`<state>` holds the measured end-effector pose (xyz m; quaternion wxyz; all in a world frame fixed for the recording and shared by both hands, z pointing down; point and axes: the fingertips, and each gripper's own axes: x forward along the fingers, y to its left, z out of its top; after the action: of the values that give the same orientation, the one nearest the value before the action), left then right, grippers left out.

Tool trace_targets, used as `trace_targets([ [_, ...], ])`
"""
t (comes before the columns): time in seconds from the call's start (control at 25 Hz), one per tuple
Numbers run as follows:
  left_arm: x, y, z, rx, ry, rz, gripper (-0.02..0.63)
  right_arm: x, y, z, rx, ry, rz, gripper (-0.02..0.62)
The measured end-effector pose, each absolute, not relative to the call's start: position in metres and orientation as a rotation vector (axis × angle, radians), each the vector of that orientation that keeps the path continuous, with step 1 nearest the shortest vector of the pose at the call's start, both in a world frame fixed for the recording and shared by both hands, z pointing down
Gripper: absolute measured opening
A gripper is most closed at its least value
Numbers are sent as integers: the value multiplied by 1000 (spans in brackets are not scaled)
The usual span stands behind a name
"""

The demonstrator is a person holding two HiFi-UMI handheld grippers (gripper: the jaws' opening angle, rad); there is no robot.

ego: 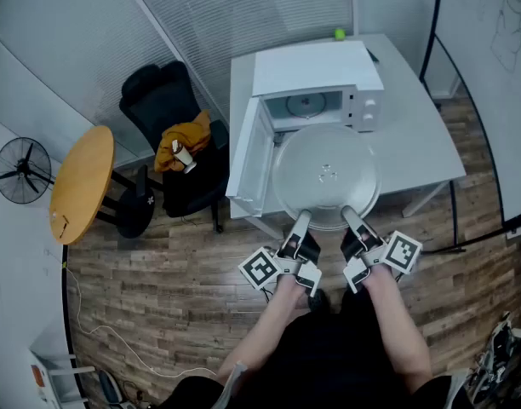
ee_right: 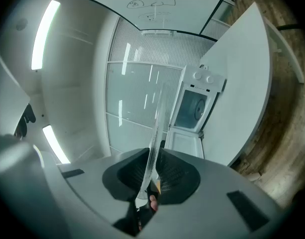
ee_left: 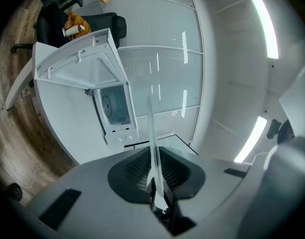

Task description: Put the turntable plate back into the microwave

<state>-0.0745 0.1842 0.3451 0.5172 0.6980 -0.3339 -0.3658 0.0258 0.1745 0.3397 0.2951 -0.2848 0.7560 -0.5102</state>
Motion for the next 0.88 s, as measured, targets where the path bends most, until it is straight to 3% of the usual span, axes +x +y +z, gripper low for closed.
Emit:
trace_targets([
  [0.88, -89, 208, 365, 1655, -818, -844, 51, 9, 198, 355, -832, 2021, -1354, 60],
])
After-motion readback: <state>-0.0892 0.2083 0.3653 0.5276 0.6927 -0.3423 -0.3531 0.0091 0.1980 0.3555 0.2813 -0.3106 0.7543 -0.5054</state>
